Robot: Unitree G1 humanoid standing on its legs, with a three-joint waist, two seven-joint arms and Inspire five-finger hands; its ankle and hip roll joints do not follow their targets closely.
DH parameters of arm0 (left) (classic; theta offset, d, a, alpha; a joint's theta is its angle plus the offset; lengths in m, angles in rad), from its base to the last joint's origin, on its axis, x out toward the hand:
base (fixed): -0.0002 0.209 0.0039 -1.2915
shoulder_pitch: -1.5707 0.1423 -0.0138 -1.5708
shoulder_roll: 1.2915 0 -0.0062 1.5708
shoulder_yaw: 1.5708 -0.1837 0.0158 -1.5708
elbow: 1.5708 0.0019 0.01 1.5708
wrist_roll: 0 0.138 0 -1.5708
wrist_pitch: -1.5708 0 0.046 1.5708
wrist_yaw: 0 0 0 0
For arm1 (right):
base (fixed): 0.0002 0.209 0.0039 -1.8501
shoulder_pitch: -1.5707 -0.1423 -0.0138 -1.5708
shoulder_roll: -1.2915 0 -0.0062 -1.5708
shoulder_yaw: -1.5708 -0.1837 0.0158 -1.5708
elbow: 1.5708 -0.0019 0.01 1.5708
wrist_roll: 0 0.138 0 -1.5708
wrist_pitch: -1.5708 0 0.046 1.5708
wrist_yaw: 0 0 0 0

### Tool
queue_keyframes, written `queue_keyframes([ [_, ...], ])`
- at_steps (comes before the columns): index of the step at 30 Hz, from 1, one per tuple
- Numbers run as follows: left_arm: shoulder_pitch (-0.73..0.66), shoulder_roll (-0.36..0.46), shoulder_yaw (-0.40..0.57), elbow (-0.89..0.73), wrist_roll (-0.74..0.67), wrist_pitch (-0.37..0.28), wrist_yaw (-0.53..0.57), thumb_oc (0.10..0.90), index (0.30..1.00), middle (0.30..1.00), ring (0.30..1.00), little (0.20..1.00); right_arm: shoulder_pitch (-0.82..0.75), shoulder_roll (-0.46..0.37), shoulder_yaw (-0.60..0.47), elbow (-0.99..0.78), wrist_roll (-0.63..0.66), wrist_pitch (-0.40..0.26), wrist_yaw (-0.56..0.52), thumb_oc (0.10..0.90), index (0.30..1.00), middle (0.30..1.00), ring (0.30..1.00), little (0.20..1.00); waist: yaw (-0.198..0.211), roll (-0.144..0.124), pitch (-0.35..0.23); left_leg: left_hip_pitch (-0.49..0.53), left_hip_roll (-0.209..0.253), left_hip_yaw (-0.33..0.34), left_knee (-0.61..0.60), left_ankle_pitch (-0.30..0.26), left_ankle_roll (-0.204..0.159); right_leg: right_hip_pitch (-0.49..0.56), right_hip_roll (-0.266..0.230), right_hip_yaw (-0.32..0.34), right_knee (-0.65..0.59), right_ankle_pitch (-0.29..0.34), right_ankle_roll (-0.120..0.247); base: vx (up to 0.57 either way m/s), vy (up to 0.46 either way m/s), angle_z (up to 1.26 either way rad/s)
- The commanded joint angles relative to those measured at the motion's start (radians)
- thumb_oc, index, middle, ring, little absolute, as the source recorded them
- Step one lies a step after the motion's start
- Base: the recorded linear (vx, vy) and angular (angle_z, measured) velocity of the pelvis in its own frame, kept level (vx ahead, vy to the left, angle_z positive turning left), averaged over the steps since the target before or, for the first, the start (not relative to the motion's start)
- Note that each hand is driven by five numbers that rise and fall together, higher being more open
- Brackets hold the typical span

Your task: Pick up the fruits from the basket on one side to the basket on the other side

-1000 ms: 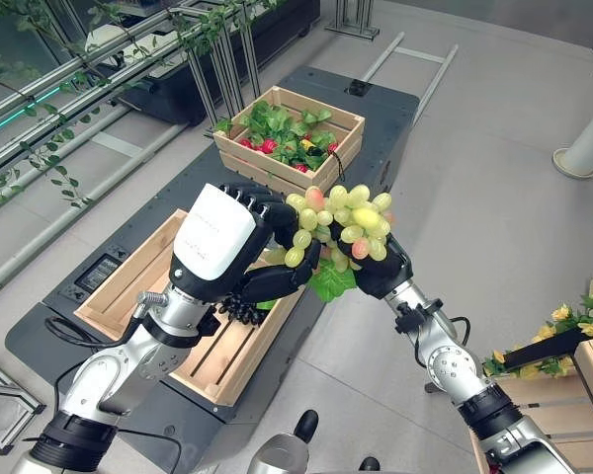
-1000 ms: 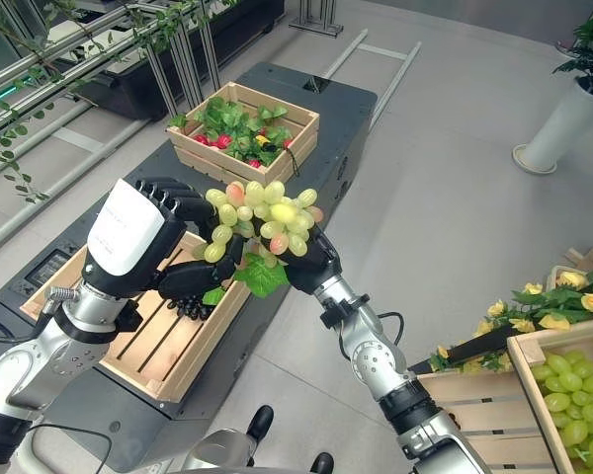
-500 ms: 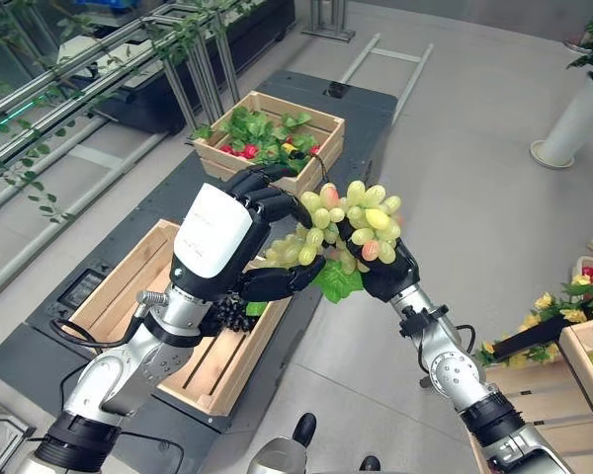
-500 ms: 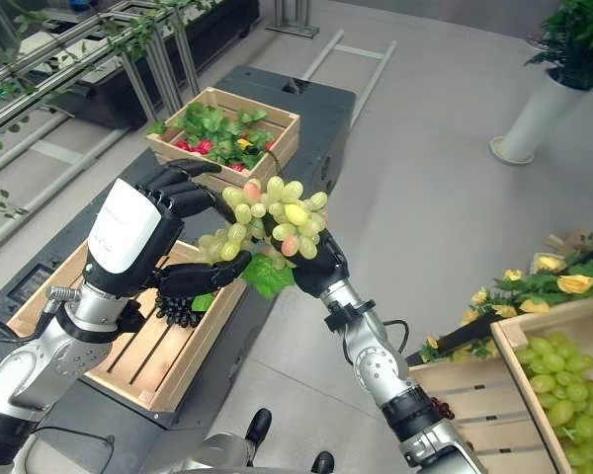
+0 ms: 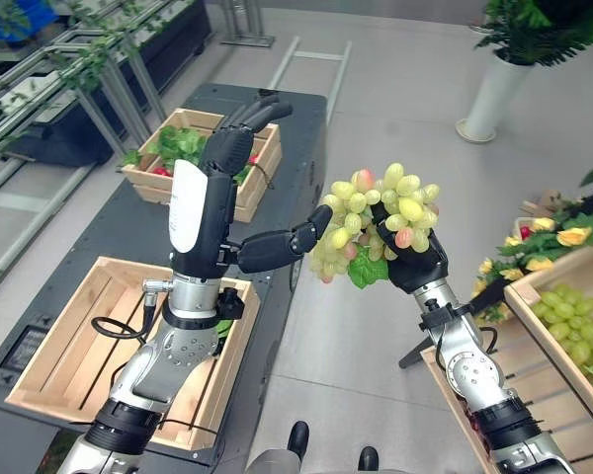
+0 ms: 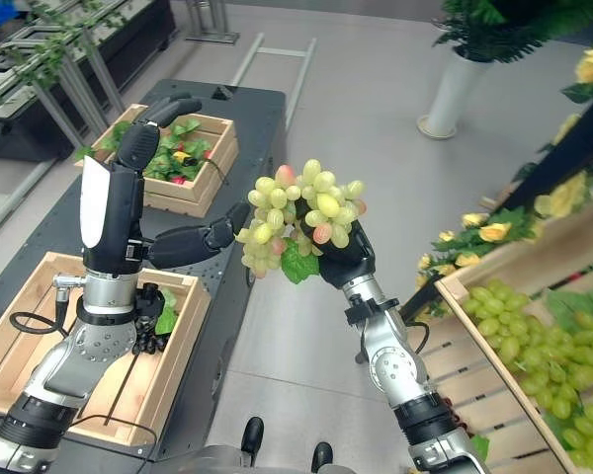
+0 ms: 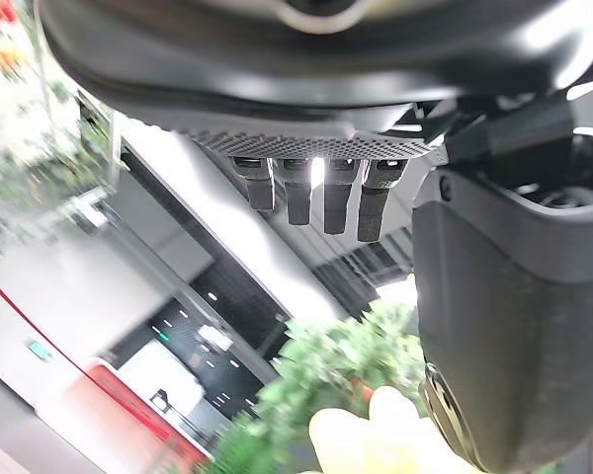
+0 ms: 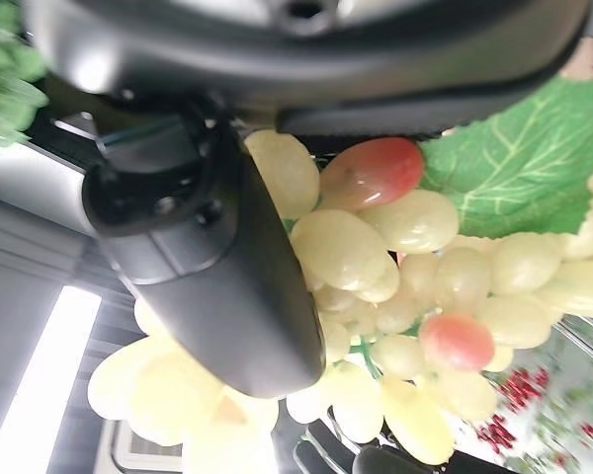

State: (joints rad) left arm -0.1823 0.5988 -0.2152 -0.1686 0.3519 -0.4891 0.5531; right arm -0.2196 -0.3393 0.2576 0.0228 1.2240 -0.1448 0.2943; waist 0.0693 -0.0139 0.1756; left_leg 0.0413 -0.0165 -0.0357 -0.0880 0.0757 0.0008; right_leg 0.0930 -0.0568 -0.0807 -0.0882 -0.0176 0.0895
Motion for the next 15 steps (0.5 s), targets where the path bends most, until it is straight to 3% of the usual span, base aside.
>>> queue_keyframes([
  [1, -0.078, -0.035, -0.020, 0.024, -0.083, -0.068, -0.006, 0.800, 0.900, 0.900, 0.900, 0.900, -0.021, 0.038, -0.089, -0.188, 0.020, -0.083, 0.007, 0.400, 0.300, 0.300, 0.300, 0.300, -0.030, -0.022, -0.147, -0.001, -0.031, 0.011, 0.001, -0.079, 0.043, -0.057, 0.005, 0.002, 0.011, 0.066, -0.012, -0.01, 0.056, -0.53],
  [7, -0.097, -0.048, -0.050, 0.012, -0.121, -0.069, -0.056, 0.800, 0.900, 0.900, 0.900, 0.900, -0.052, 0.010, -0.136, -0.280, 0.002, -0.090, -0.066, 0.400, 0.300, 0.300, 0.300, 0.300, -0.065, -0.021, -0.140, 0.018, -0.024, 0.045, 0.001, -0.097, 0.048, -0.060, 0.020, 0.054, 0.024, 0.062, -0.009, 0.00, 0.049, -0.33],
  [15, -0.127, -0.049, -0.068, 0.028, -0.165, -0.046, -0.065, 0.800, 0.900, 0.900, 0.900, 0.900, -0.097, -0.054, -0.244, -0.386, -0.090, -0.106, -0.244, 0.400, 0.300, 0.300, 0.300, 0.300, -0.113, -0.022, -0.141, 0.033, -0.012, 0.091, 0.001, -0.115, 0.047, -0.066, 0.030, 0.105, 0.029, 0.064, -0.002, 0.02, 0.035, -0.22],
])
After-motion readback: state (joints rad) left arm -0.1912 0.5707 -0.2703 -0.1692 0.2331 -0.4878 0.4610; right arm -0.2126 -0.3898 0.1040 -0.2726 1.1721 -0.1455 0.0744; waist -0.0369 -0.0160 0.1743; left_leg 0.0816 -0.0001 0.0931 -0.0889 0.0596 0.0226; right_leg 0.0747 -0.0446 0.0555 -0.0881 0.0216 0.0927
